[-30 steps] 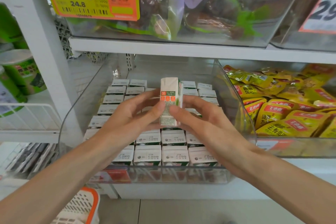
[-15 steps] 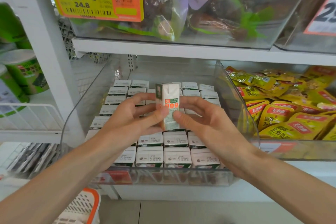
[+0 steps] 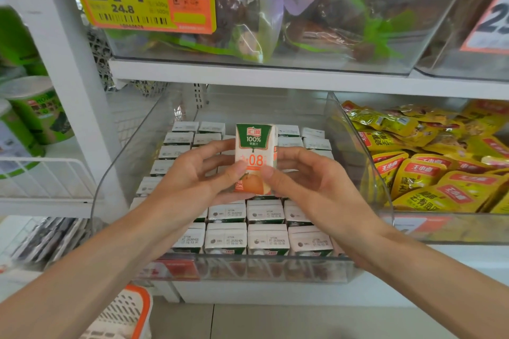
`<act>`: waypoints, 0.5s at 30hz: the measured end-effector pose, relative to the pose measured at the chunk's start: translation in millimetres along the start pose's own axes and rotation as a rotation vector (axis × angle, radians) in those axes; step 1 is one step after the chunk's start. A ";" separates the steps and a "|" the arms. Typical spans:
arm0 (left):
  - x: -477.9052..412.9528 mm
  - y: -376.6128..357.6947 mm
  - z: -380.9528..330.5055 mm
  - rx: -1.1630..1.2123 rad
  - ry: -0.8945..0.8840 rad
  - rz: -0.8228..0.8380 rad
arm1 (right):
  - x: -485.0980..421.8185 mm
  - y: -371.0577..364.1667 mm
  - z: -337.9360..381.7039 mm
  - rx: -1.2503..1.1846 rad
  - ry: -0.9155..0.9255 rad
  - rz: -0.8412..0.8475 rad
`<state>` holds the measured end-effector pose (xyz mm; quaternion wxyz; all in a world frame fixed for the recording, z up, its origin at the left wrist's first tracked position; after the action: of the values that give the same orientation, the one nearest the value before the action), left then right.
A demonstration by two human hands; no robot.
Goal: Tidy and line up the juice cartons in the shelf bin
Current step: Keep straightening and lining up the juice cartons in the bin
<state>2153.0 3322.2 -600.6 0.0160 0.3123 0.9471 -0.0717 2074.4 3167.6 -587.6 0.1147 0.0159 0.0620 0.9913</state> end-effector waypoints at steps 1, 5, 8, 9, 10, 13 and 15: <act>0.0 -1.3 0.0 -0.016 -0.004 0.013 | 0.0 0.7 0.3 0.004 0.000 -0.008; -0.6 -3.1 0.1 -0.046 -0.008 0.034 | 0.3 5.0 2.6 0.041 -0.003 -0.033; -0.8 -2.3 0.0 -0.048 -0.003 0.029 | 0.2 4.6 1.5 0.059 -0.012 -0.024; -0.7 -1.9 0.0 -0.043 -0.002 0.026 | 0.2 4.2 0.7 0.058 -0.017 -0.017; -0.5 -1.6 0.0 -0.033 0.000 0.022 | -0.2 4.8 -0.2 0.051 -0.023 -0.016; -0.2 -1.5 -0.6 -0.003 -0.005 0.010 | -1.9 11.0 -3.9 -0.029 -0.056 -0.051; -0.5 -0.4 -1.8 0.009 -0.022 -0.003 | -2.3 13.0 -5.1 -0.082 -0.070 -0.064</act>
<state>2153.2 3321.9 -598.7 0.0249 0.3100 0.9471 -0.0792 2073.5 3153.9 -591.1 0.1491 0.0441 0.0179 0.9877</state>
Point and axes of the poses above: each hand's wrist, its own x-axis away from the middle knuckle, its own y-axis out of the back of the hand, z = x × y, the point moved 9 cm from there along -x, towards the middle knuckle, and after that the axes turned 5 degrees about -y, right-handed, at the moved point
